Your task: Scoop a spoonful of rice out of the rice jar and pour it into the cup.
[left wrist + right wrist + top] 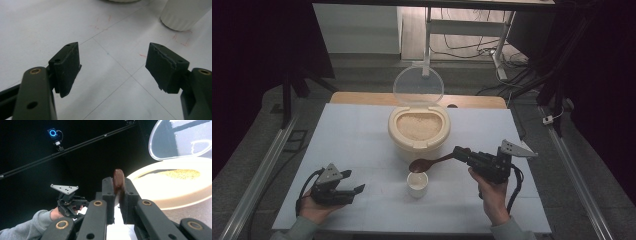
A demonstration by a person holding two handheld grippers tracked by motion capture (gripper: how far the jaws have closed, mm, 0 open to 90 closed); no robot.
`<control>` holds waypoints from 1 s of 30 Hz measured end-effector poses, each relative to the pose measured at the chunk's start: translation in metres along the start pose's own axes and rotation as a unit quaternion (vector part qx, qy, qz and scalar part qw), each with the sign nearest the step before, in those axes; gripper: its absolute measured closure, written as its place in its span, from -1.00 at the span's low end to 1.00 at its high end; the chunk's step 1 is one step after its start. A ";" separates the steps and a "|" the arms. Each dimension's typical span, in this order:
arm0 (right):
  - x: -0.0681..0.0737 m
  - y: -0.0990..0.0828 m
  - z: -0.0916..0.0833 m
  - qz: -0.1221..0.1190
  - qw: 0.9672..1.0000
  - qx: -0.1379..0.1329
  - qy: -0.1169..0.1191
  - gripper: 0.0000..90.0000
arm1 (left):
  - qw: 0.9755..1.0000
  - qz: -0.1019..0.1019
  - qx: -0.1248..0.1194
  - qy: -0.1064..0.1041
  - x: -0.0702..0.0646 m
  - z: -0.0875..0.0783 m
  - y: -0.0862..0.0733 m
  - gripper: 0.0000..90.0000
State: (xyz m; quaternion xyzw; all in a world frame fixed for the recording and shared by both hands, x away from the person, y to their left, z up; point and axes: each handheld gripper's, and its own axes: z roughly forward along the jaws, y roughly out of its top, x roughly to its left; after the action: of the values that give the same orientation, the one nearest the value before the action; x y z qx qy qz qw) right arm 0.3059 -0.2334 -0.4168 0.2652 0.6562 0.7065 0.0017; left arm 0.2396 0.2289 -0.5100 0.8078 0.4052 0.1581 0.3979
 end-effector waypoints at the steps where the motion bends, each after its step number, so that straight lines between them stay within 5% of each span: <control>1: 0.000 0.000 0.000 0.000 1.000 -0.001 0.000 0.83 | 1.000 0.000 0.001 0.000 0.001 0.000 0.000 -0.40; 13: 0.003 0.019 -0.004 -0.012 0.999 -0.032 -0.002 0.83 | 1.000 -0.002 0.007 -0.003 0.002 0.001 0.001 -0.42; 22: -0.010 0.052 0.001 -0.037 0.997 -0.048 -0.052 0.83 | 1.000 0.001 0.010 -0.006 0.002 0.002 0.001 -0.43; 30: -0.032 0.067 0.005 -0.030 0.993 -0.061 -0.097 0.83 | 1.000 0.002 0.011 -0.005 0.002 0.003 0.001 -0.44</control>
State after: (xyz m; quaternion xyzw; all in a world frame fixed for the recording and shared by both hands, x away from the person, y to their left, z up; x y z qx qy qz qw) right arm 0.3583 -0.2493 -0.3665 0.3126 0.6160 0.7157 0.1029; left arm 0.2431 0.2289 -0.5111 0.8134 0.4034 0.1503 0.3911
